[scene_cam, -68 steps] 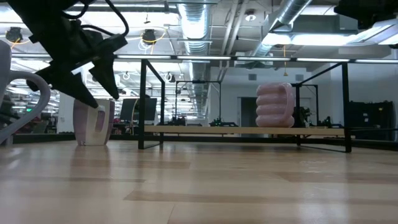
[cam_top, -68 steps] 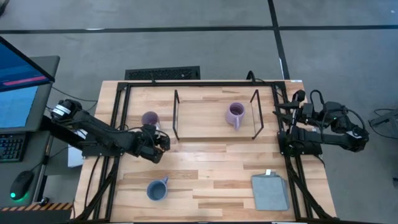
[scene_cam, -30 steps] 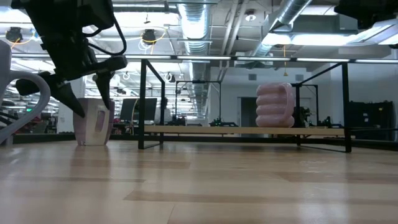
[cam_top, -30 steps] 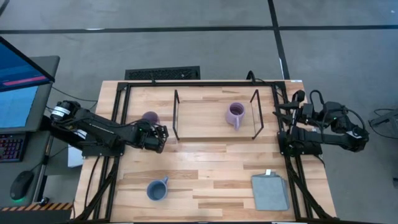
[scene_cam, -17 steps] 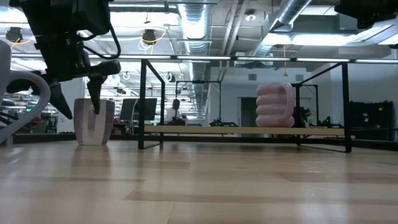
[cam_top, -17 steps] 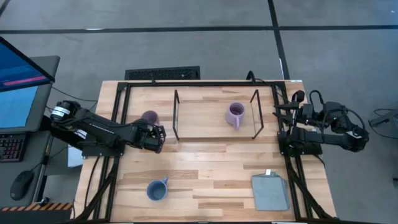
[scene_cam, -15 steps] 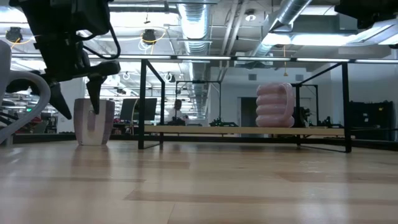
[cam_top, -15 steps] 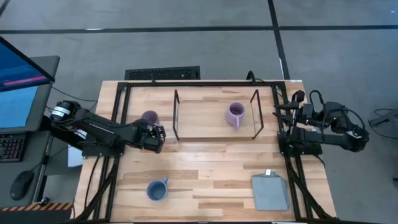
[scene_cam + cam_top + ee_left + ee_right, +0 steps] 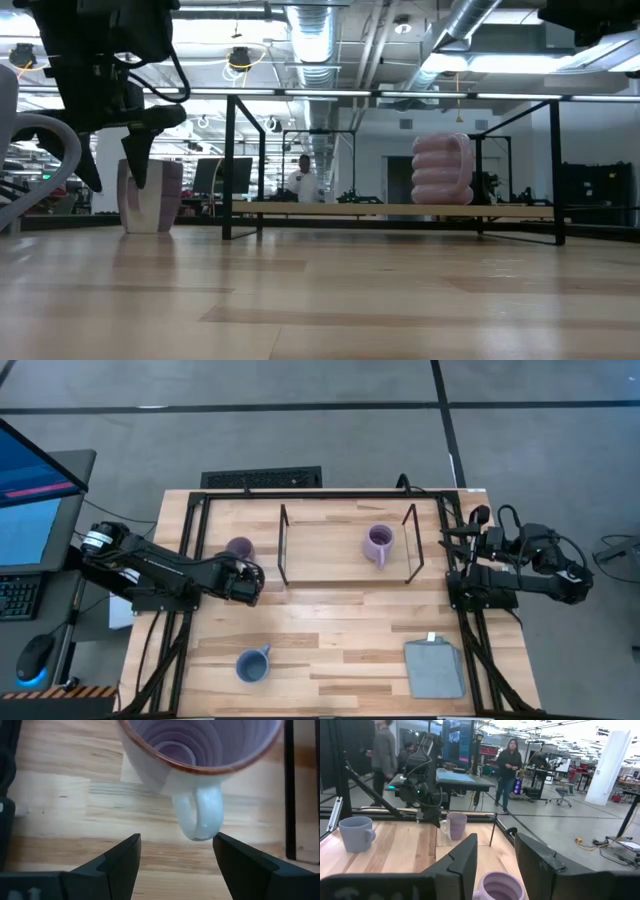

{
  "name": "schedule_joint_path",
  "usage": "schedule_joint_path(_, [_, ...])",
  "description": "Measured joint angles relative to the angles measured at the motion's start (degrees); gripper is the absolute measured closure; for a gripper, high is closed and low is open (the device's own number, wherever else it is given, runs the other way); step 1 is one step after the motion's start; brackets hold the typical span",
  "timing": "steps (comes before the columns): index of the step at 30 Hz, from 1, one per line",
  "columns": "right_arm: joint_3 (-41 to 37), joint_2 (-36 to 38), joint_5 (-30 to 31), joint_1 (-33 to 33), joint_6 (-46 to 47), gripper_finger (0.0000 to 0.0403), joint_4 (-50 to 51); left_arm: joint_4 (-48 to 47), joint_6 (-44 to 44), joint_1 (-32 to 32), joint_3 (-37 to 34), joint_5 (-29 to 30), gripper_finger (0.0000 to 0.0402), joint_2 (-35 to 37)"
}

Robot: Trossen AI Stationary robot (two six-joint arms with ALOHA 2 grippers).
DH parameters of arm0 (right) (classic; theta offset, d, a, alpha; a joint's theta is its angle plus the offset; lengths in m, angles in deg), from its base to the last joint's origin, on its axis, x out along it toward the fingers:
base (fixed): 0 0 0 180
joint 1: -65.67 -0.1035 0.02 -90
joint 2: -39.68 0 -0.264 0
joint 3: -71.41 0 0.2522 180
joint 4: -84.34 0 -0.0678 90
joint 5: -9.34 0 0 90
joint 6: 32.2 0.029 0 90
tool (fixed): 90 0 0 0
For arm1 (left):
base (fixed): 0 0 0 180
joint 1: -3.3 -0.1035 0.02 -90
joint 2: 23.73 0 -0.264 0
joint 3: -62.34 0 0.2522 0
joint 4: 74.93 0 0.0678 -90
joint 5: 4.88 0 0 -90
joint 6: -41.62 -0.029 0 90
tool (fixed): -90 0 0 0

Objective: Stack small to large cups/mugs on shelf
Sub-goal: Put the white and violet mug on the shelf

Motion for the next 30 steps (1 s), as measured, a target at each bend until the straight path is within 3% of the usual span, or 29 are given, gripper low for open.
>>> schedule_joint_path(10, [0.0, 0.0, 0.0, 0.0, 0.0, 0.0248, 0.0, 0.7, -4.3, 0.0, 0.0, 0.1, 0.0162, 0.0])
schedule_joint_path(30, [0.0, 0.0, 0.0, 0.0, 0.0, 0.0250, 0.0, 3.4, -1.8, -2.1, 0.0, 1.8, 0.0162, 0.0])
